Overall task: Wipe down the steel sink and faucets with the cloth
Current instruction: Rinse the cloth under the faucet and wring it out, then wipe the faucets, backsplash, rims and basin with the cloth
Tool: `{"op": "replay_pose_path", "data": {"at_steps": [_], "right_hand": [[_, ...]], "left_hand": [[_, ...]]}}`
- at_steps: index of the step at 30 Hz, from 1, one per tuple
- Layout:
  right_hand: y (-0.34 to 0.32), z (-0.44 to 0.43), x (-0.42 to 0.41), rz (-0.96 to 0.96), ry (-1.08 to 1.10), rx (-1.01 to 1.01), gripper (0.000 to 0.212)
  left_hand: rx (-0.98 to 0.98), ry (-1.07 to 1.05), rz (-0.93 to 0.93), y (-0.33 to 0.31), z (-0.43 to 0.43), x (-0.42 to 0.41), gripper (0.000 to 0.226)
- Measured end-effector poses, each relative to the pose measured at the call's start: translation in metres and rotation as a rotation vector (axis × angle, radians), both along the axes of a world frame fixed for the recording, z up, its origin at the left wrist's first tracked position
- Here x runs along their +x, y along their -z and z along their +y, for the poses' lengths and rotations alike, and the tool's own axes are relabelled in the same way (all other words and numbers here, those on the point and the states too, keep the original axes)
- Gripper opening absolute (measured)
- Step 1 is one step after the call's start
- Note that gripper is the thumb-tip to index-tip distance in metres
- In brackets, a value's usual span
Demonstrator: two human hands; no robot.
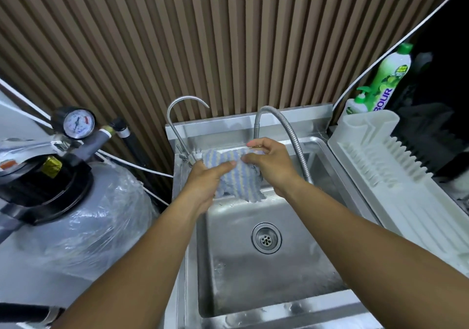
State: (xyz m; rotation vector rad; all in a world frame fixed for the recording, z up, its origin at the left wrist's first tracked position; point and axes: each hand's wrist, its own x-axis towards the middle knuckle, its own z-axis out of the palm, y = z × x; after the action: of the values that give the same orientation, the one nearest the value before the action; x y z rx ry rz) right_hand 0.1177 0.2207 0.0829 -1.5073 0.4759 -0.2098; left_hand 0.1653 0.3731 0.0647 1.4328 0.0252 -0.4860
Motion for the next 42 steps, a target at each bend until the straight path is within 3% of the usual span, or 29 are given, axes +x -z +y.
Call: {"op": "replay_pose_path", "data": {"at_steps": [2,5,7,12,15,17,20,23,26,28,30,33,39,42], "right_hand": [[0.003,-0.011,0.010,0.028,-0.032,0.030,0.018],[0.006,-0.030,0.020,0.141,0.003,-0.021,0.015],[0.013,-0.051,0.027,0.228,0.053,-0.108,0.022],[0.027,-0.109,0.047,0.334,0.009,-0.276,0.033],[0.031,-0.133,0.074,0.350,-0.058,-0.373,0.028],[0.036,-0.140,0.096,0.327,-0.131,-0.505,0.028],[0.046,-0.139,0.120,0.270,-0.300,-0.875,0.065],[0.061,-0.139,0.142,0.208,-0.363,-1.252,0.094],[0.081,-0.156,0.163,0.342,-0.399,-1.349,0.132],[0.092,-0.169,0.167,0.392,-0.446,-1.393,0.141],[0.103,-0.176,0.166,0.377,-0.477,-1.444,0.145],[0.111,-0.177,0.168,0.395,-0.509,-1.409,0.148],[0.106,-0.174,0.178,0.508,-0.569,-1.354,0.147],[0.100,-0.172,0.180,0.555,-0.628,-1.322,0.148]], "left_hand": [[0.008,-0.092,0.012,0.007,-0.006,0.008,0.052],[0.063,-0.216,0.000,0.018,-0.011,0.014,0.025],[0.120,-0.272,0.033,0.027,-0.015,0.017,0.020],[0.162,-0.294,0.129,0.049,-0.029,0.028,0.049],[0.177,-0.313,0.206,0.064,-0.046,0.042,0.081],[0.109,-0.308,0.284,0.074,-0.058,0.056,0.080],[-0.011,-0.352,0.339,0.079,-0.075,0.080,0.055],[-0.029,-0.532,0.269,0.072,-0.096,0.109,0.042],[0.014,-0.785,0.026,0.052,-0.116,0.140,0.039],[0.118,-0.874,-0.145,0.044,-0.124,0.162,0.050],[0.318,-0.803,-0.229,0.051,-0.138,0.179,0.056],[0.675,-0.446,-0.363,0.074,-0.175,0.175,0.063],[0.683,-0.186,-0.495,0.092,-0.170,0.158,0.061],[0.664,-0.326,-0.371,0.087,-0.146,0.174,0.064]]}}
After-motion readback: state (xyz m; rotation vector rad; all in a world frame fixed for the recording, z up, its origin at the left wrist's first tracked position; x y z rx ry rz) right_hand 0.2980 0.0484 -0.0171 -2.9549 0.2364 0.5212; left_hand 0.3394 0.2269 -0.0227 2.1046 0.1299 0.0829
